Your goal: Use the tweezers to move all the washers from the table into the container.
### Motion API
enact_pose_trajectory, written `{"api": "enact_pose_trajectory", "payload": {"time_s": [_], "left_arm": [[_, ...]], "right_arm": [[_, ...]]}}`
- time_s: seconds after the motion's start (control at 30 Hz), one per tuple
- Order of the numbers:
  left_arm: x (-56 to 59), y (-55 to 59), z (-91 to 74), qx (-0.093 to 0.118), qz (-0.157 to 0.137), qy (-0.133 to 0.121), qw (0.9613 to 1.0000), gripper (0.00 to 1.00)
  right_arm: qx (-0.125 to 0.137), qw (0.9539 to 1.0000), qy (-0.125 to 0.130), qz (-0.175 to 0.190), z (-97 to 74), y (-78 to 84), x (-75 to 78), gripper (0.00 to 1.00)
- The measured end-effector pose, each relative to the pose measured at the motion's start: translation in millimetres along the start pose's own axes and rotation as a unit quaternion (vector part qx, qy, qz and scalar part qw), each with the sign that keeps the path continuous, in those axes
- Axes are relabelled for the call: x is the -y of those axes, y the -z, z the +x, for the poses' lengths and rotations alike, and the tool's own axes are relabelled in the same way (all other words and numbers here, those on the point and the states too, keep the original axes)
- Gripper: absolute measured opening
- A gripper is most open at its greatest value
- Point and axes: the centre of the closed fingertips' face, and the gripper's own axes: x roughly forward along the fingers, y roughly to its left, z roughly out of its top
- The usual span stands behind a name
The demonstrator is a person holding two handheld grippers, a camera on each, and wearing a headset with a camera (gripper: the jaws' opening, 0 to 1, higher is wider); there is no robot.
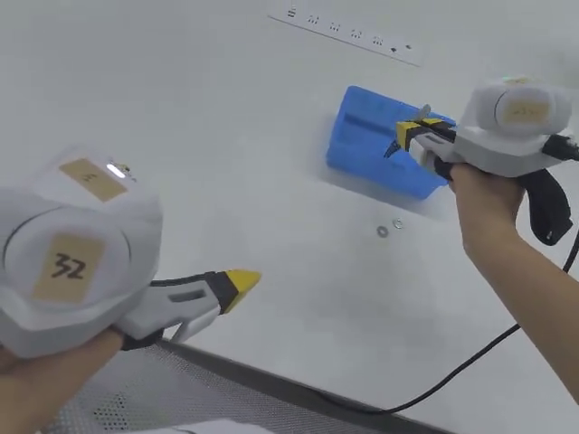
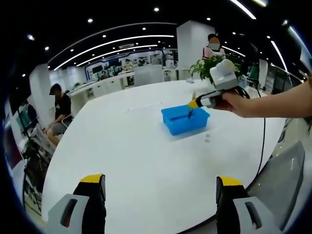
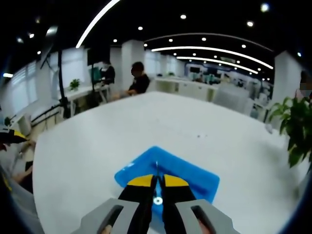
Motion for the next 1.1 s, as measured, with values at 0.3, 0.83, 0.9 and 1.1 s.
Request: {"api": "enact_pose_trajectory", "payload": {"time_s": [0.3,0.83,0.9,1.1], "left_arm": [[2.9,-3.2,-2.2,0.005,0.003,0.002,1.0000,0.96],[5.0,-4.4,-2.6,0.008,0.007,0.003,0.9999,0.96],[5.6,-3.9,-2.1,0.007,0.006,0.005,0.9999,0.96],[6.7,-3.0,-1.3,0.005,0.009,0.005,0.9999,0.96]], "right_arm": [[0.043,0.9989,-0.007,0.015,-44.0,-21.5,-10.4,0.02],[0.031,0.9987,-0.030,0.026,-75.6,5.6,-42.8,0.02],[0.026,0.9987,-0.029,0.031,-76.2,13.8,-43.7,0.02],[0.001,0.9989,-0.027,0.038,-73.1,42.4,-46.7,0.02]]}}
